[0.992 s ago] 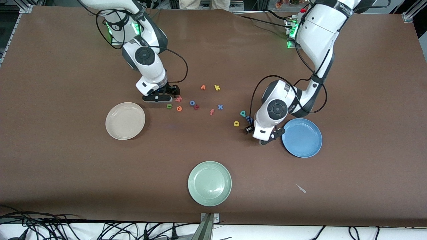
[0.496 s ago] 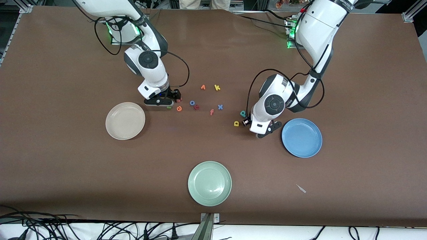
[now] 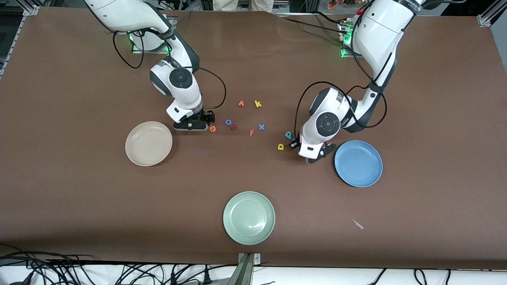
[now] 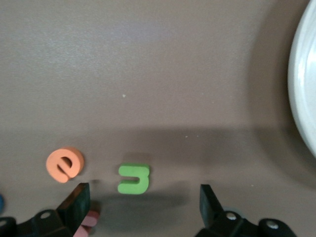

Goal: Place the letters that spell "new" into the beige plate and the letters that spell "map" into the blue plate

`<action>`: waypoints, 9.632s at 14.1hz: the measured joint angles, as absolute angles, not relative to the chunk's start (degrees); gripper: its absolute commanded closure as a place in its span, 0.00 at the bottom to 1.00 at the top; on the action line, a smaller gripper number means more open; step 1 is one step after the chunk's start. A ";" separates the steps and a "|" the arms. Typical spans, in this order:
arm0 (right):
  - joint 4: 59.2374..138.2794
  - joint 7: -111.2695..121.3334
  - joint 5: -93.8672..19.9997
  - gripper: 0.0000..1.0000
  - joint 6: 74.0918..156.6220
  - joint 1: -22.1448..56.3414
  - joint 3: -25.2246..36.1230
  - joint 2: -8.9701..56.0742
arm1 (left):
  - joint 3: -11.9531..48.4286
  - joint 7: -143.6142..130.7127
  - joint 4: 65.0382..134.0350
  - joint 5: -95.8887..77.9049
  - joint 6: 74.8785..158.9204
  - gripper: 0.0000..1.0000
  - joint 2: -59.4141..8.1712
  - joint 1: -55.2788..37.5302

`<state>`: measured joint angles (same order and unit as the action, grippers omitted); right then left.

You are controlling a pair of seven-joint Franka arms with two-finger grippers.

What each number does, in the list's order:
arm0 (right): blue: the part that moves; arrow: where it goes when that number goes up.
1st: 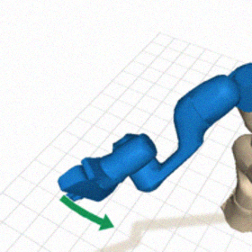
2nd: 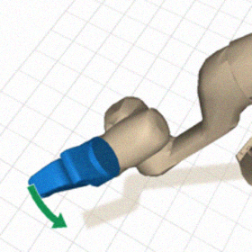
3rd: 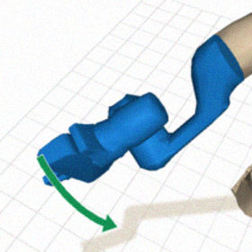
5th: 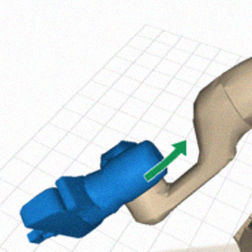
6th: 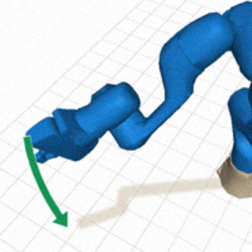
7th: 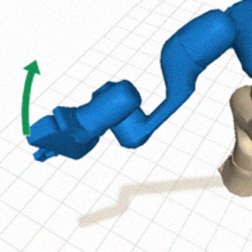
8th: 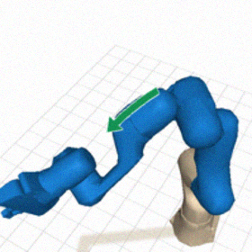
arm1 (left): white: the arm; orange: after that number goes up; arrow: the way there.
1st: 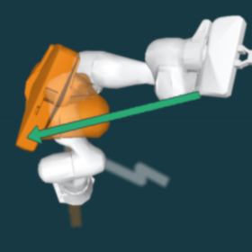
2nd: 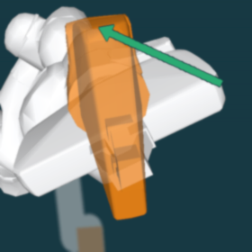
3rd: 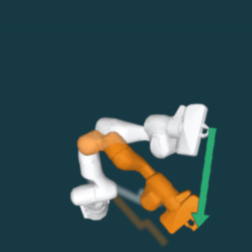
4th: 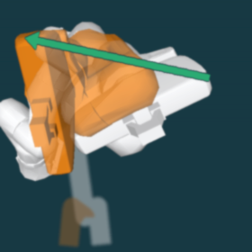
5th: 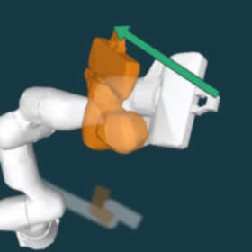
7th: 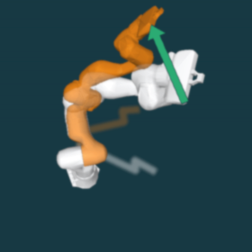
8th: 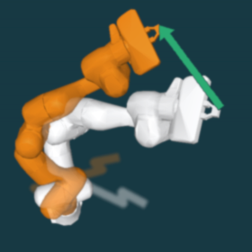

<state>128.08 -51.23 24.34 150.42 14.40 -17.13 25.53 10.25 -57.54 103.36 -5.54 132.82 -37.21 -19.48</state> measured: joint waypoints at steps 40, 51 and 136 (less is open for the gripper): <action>120.26 -28.79 13.23 0.16 137.07 13.82 -10.54 21.09 | 23.08 -32.60 92.70 6.73 115.46 0.00 -37.09 -3.31; 120.07 -46.22 13.23 0.19 149.37 20.09 -15.88 27.97 | 24.60 -51.40 98.16 6.55 127.07 0.30 -43.32 -11.04; 113.76 -23.79 9.77 0.84 129.12 32.36 2.96 20.98 | 28.40 -7.34 86.98 25.06 109.54 0.00 -32.87 5.35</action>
<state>113.76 -23.79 9.77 129.12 32.36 2.96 20.98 28.40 -7.34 86.98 25.06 109.54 -32.87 5.35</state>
